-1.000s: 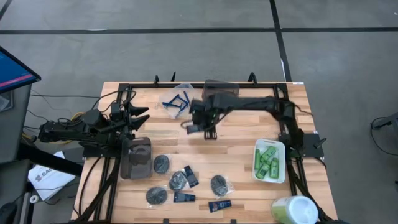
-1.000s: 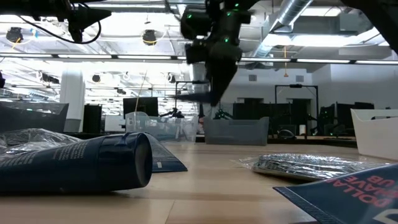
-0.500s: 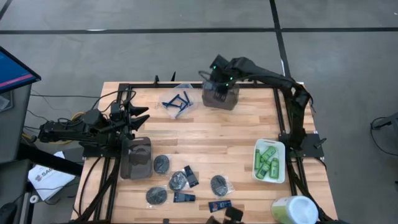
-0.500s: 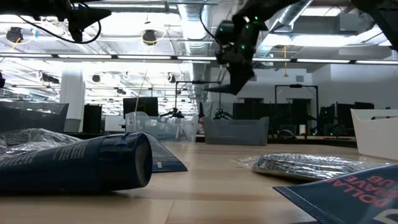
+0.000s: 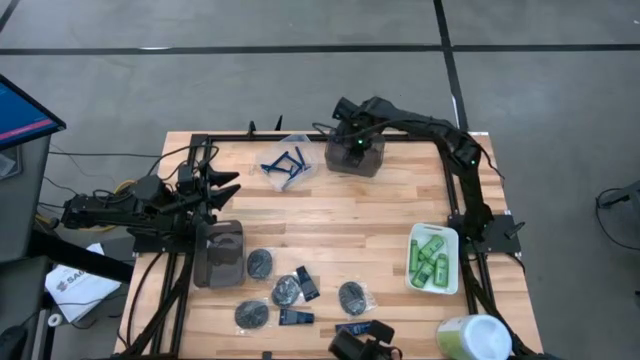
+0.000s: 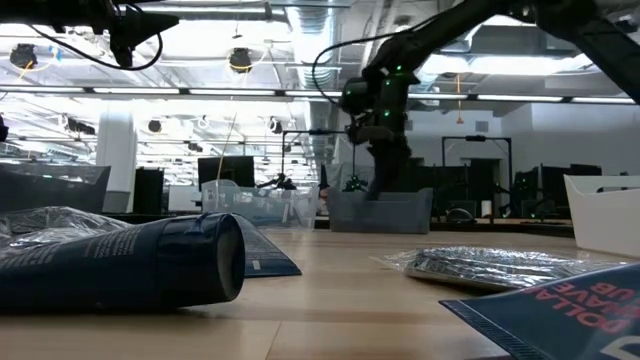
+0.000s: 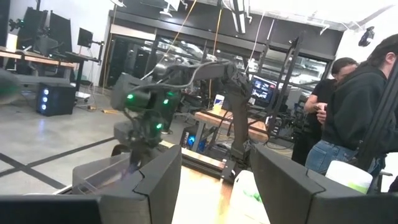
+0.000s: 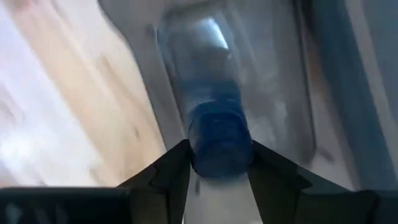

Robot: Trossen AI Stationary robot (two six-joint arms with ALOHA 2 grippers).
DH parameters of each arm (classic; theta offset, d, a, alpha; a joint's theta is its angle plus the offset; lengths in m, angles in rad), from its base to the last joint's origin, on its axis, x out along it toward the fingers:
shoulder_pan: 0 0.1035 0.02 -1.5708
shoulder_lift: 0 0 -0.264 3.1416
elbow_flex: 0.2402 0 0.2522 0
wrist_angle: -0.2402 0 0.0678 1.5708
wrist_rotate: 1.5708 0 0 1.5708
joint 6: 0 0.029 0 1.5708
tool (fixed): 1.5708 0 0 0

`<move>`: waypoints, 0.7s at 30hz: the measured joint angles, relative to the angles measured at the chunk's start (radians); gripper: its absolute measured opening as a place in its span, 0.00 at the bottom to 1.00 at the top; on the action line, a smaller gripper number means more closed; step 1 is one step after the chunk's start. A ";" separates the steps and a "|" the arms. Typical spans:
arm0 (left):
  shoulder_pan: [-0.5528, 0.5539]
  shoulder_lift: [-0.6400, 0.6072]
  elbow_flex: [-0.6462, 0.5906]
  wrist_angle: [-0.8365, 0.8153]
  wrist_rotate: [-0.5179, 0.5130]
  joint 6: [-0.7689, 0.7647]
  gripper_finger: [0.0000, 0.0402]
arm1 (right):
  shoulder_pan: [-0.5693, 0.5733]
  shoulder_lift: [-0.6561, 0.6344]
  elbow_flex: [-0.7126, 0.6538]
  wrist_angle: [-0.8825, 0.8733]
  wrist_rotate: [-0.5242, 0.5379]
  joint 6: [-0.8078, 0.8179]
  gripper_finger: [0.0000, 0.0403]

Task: Pick & Place Travel size toiletries
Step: Put the blue shave cream into the top black bin

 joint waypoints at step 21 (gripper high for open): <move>0.000 0.000 0.000 0.000 -0.023 0.000 0.48 | 0.030 -0.133 0.004 -0.135 -0.049 0.136 0.70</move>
